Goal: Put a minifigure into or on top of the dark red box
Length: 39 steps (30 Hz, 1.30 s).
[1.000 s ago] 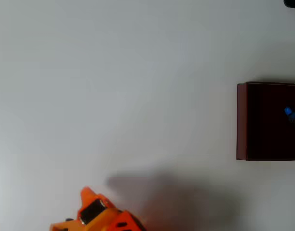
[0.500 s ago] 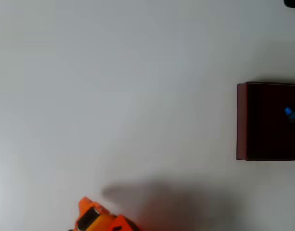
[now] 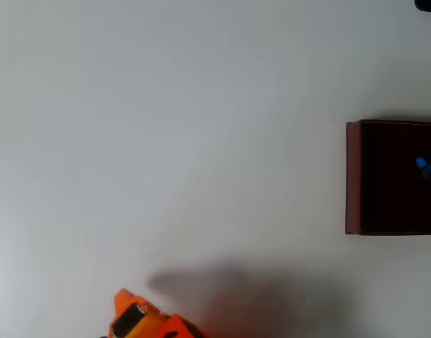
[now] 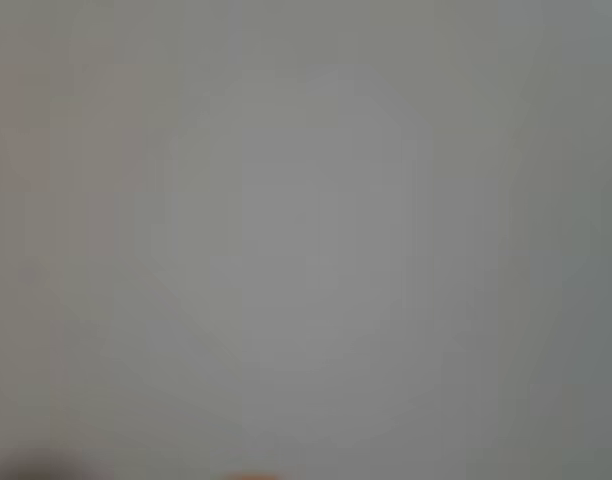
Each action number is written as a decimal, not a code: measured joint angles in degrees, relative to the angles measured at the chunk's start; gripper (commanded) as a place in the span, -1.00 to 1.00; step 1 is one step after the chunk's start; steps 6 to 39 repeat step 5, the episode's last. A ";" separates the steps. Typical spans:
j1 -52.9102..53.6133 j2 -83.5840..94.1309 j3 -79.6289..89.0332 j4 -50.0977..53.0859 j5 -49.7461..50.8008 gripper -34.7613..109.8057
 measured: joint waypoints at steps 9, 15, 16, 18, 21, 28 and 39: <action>0.00 0.00 0.00 0.00 0.00 -0.52; 0.00 0.00 0.00 0.00 0.00 -0.52; 0.00 0.00 0.00 0.00 0.00 -0.52; 0.00 0.00 0.00 0.00 0.00 -0.52; 0.00 0.00 0.00 0.00 0.00 -0.52; 0.00 0.00 0.00 0.00 0.00 -0.52; 0.00 0.00 0.00 0.00 0.00 -0.52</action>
